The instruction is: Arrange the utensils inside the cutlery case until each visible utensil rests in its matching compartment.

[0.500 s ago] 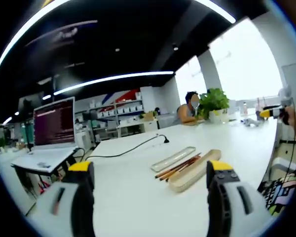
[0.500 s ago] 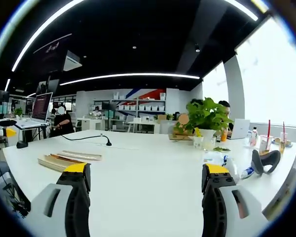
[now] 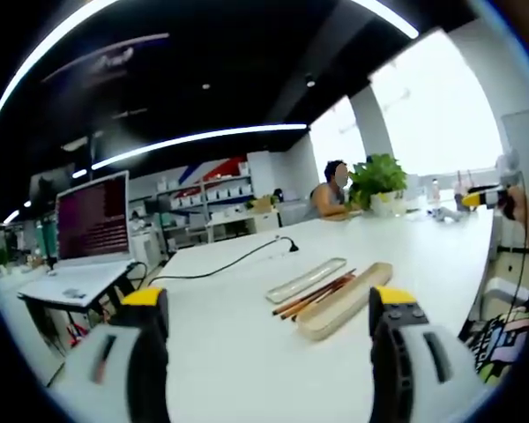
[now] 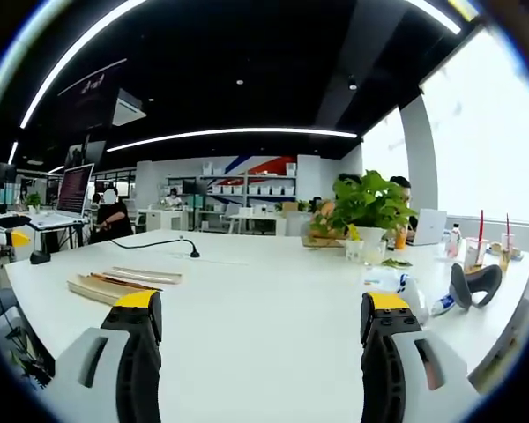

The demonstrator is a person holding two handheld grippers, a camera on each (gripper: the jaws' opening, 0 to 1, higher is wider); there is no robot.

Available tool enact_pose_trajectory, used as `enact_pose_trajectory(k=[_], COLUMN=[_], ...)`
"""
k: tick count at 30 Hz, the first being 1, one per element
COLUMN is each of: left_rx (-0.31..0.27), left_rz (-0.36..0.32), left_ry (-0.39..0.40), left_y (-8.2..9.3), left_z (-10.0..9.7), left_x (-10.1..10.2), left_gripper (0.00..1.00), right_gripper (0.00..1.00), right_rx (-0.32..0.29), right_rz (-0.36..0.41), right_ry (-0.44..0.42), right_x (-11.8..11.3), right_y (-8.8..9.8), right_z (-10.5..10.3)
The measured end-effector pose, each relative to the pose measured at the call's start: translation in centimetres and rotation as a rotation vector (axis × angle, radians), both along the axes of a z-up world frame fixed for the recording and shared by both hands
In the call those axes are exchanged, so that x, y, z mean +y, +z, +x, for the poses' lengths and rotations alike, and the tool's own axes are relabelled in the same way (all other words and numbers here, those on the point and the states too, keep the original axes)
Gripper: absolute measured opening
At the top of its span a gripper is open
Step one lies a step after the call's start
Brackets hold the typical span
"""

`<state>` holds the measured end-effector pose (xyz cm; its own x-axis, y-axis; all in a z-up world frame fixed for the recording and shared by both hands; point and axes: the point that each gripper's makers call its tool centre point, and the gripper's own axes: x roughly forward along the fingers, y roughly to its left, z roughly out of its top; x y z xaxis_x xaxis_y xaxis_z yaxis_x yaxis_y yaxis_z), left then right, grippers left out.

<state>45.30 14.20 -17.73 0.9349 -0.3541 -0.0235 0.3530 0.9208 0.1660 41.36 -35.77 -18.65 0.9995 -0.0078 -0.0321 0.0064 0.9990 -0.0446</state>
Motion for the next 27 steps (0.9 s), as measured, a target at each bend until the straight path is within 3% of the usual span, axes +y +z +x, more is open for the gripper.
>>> enact_pose_trajectory(k=[27], left_rx=[0.007], left_rz=[-0.001], left_ry=[0.012], left_y=[-0.1], left_z=[0.2], left_x=[0.3], left_gripper=[1.0], right_gripper=[0.99], right_rx=[-0.048], right_rz=[0.004], right_ry=[0.024], right_x=[0.6], right_y=[1.0], right_z=[-0.1])
